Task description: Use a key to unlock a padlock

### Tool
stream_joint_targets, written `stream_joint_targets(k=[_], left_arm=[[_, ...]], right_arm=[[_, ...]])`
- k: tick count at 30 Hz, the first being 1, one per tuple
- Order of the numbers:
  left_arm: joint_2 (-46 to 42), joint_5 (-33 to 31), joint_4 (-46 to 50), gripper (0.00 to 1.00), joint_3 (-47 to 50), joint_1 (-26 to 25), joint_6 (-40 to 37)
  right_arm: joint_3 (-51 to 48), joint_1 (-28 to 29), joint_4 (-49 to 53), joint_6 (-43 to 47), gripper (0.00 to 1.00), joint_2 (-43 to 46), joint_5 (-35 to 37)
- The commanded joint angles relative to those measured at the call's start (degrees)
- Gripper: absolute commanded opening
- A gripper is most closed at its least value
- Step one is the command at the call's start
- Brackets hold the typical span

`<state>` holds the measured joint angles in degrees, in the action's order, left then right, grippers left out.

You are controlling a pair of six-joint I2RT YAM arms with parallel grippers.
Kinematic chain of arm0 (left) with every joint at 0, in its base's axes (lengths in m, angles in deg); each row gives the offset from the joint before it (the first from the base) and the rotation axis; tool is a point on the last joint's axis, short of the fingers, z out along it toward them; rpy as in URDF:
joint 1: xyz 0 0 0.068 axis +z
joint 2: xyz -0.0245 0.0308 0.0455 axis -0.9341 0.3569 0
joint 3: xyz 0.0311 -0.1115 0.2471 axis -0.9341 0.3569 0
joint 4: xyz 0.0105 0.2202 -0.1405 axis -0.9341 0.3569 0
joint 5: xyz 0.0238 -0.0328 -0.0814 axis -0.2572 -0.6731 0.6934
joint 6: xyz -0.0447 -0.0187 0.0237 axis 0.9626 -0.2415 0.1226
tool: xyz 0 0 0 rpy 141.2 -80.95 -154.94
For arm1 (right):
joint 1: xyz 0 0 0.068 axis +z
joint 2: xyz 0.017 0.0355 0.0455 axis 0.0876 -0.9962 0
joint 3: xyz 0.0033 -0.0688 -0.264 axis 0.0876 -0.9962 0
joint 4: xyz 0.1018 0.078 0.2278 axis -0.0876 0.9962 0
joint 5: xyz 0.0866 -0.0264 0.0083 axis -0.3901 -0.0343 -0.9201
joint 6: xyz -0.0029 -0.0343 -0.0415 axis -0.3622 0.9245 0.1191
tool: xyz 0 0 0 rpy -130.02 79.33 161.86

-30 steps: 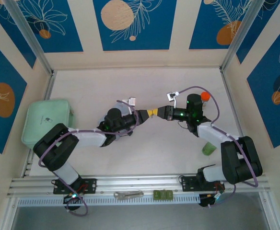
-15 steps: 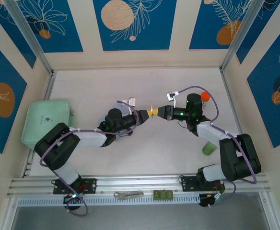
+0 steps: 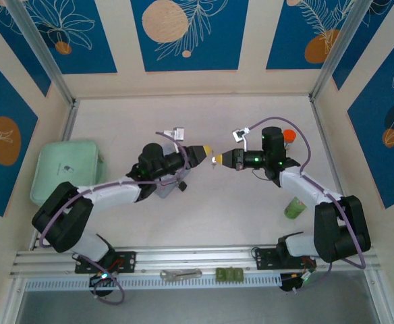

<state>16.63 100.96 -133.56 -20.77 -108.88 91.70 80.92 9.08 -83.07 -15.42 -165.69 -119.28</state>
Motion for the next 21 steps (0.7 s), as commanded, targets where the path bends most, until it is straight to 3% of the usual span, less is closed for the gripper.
stream_joint_targets(k=[1,10,17,21], left_arm=[[2.7,4.6,0.4,0.52,-2.9,0.3,-1.9],[6.3,7.8,0.2,0.45,-5.2,0.3,-1.5],[6.3,8.5,-1.9,0.25,-4.8,0.3,-0.4],[6.3,8.9,-2.6,0.07,-4.8,0.3,0.1]], right_arm=[[1.7,0.0,3.9,2.3,0.00,0.2,-3.0],[2.9,0.1,3.7,2.5,0.00,-0.8,-4.4],[3.1,0.2,2.7,1.9,0.00,-2.0,-4.4],[3.6,0.0,2.2,1.9,0.00,-2.8,-4.3]])
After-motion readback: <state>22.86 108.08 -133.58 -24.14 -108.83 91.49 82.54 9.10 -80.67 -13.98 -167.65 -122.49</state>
